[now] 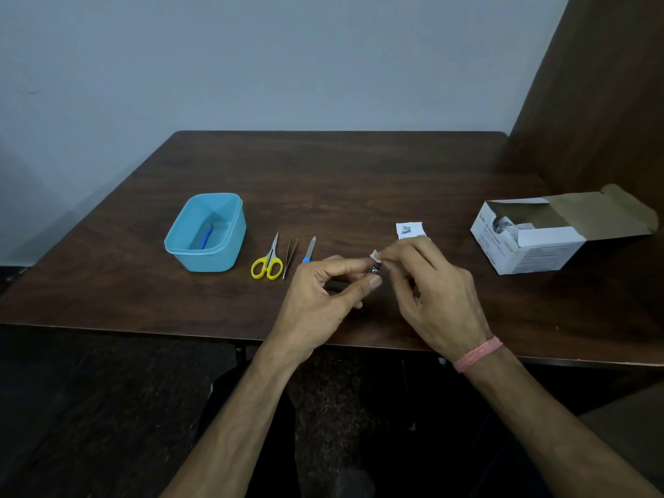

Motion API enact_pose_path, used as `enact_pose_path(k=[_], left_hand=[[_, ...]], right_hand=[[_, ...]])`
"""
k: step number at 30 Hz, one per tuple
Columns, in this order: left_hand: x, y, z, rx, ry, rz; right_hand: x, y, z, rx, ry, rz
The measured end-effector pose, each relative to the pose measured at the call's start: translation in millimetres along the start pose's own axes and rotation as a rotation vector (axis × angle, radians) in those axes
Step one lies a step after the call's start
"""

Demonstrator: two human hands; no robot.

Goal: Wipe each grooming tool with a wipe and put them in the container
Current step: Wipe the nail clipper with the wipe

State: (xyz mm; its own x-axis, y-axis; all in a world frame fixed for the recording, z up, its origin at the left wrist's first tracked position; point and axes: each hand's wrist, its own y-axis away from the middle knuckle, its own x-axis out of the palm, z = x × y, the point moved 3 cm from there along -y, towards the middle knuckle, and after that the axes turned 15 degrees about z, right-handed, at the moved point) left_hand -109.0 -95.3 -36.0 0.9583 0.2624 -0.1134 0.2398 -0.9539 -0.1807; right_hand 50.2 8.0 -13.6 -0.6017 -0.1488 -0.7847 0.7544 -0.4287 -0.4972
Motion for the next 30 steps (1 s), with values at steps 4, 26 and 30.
enact_pose_path(k=[4,26,30], left_hand=[[-2.7,0.4,1.3,0.002,0.014,-0.007],[4.3,1.5,1.2,-0.031,0.030,-0.012],[2.0,-0.2,4.5,-0.055,0.009,-0.045]], right_hand=[[-1.1,-2.8,-4.7,0.074,-0.013,-0.026],[1.5,-3.7,-22.2,0.293,0.029,-0.058],[0.8,-1.5,-8.1,0.131,-0.031,-0.027]])
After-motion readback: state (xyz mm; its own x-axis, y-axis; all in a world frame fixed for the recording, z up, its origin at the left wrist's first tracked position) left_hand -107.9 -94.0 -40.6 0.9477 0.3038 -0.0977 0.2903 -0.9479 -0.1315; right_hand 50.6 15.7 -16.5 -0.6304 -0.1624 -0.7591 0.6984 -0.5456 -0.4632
